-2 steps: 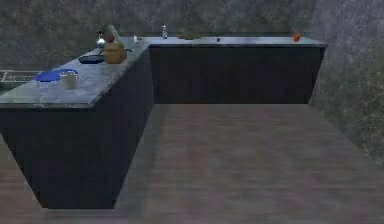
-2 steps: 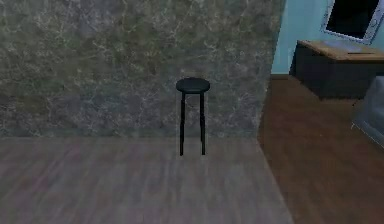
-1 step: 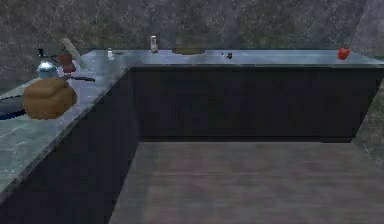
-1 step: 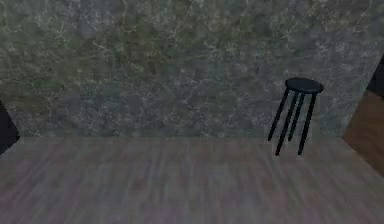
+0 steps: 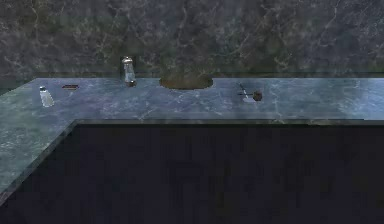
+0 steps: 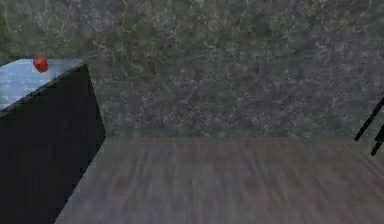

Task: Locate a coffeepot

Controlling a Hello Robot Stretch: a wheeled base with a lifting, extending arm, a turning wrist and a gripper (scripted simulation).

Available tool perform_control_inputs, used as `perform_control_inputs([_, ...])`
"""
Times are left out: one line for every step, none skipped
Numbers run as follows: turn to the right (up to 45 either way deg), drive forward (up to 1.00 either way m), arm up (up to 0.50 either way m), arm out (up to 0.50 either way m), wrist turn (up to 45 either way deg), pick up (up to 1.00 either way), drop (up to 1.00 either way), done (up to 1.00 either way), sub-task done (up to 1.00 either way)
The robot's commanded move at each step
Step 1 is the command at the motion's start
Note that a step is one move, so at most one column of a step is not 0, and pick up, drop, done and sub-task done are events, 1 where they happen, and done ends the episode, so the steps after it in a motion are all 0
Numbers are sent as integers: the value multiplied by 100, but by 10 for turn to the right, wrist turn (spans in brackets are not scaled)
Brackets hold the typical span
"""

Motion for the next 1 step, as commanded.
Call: perform_control_inputs([-120,0,0,0,0,0,0,0,0])
